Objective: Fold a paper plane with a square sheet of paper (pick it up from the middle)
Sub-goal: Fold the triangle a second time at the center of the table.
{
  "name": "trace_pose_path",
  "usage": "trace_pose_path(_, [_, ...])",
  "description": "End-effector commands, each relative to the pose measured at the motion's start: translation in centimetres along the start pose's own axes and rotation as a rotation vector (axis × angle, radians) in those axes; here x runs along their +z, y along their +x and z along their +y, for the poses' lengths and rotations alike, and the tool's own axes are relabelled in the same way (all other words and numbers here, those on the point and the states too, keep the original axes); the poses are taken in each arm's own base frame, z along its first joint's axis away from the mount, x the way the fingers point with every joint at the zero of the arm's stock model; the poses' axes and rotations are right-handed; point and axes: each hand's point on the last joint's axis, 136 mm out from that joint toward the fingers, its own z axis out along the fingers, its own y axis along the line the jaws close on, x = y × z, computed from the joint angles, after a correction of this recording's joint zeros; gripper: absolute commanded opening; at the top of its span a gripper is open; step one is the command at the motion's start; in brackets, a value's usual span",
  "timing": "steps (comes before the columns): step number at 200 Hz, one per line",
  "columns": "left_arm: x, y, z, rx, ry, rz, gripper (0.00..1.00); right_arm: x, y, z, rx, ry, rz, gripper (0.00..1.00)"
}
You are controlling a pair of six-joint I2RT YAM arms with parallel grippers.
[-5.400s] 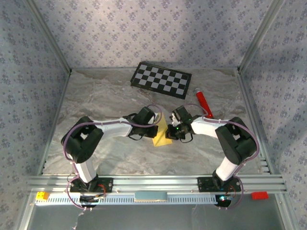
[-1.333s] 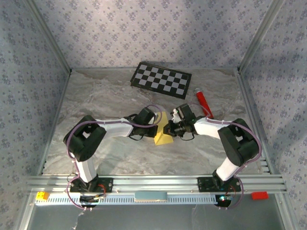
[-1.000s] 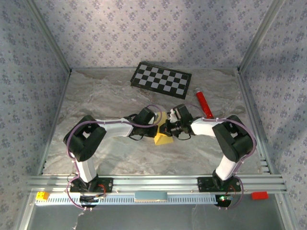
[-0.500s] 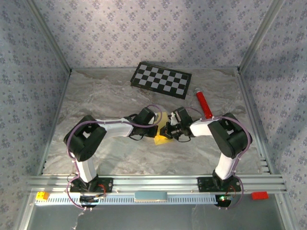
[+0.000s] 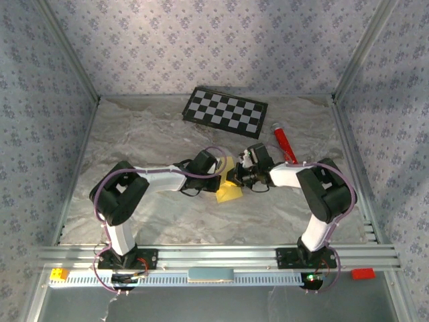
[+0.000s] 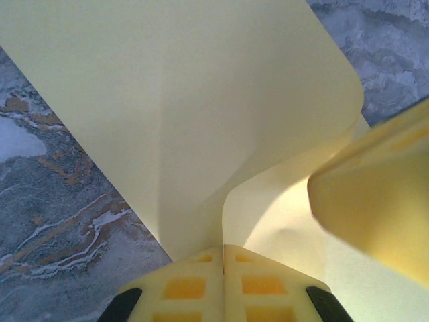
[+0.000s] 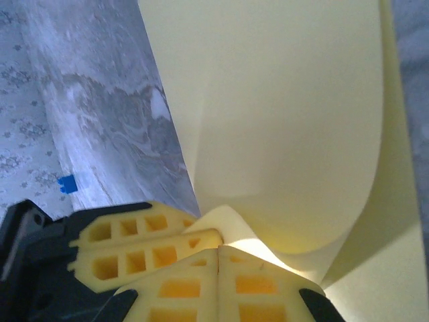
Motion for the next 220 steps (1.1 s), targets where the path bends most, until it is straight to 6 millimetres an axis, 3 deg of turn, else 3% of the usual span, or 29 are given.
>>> trace_pose_path(1, [1.1, 2.8, 1.8, -0.017, -0.054, 0.103, 0.00, 0.4, 0.1, -2.4, 0.036, 0.076, 0.016, 0.01])
trace_pose_path(20, [1.1, 3.0, 1.8, -0.019, -0.055, 0.107, 0.00, 0.4, 1.0, -5.6, 0.101, 0.182, 0.009, 0.00])
trace_pose_path(35, [1.2, 3.1, 1.9, -0.018, -0.056, 0.111, 0.00, 0.4, 1.0, -5.6, 0.117, 0.162, 0.004, 0.00])
trace_pose_path(82, [1.2, 3.2, 2.0, -0.016, -0.061, 0.117, 0.00, -1.3, -1.5, -0.9, 0.027, 0.088, -0.030, 0.01])
trace_pose_path(100, [1.2, 3.2, 2.0, -0.016, -0.060, 0.118, 0.00, -1.2, -2.3, -0.1, 0.015, 0.063, -0.031, 0.01])
trace_pose_path(121, [1.1, 3.2, 2.0, -0.017, -0.059, 0.118, 0.00, -0.8, -2.6, -1.3, 0.035, 0.093, -0.034, 0.01])
trace_pose_path(145, [1.2, 3.3, 1.9, -0.016, -0.056, 0.122, 0.00, -0.4, -1.8, -4.9, 0.103, 0.200, -0.039, 0.00])
trace_pose_path(175, [1.1, 3.4, 2.0, -0.013, -0.058, 0.127, 0.00, -0.4, -1.5, -6.5, 0.129, 0.197, -0.061, 0.00])
trace_pose_path(194, [1.2, 3.6, 2.1, -0.012, -0.061, 0.132, 0.00, -0.6, -1.8, -6.6, 0.151, 0.171, -0.068, 0.00])
trace_pose_path(220, [1.2, 3.6, 2.0, -0.014, -0.059, 0.131, 0.00, -1.8, -3.6, -4.6, 0.155, 0.089, -0.104, 0.01])
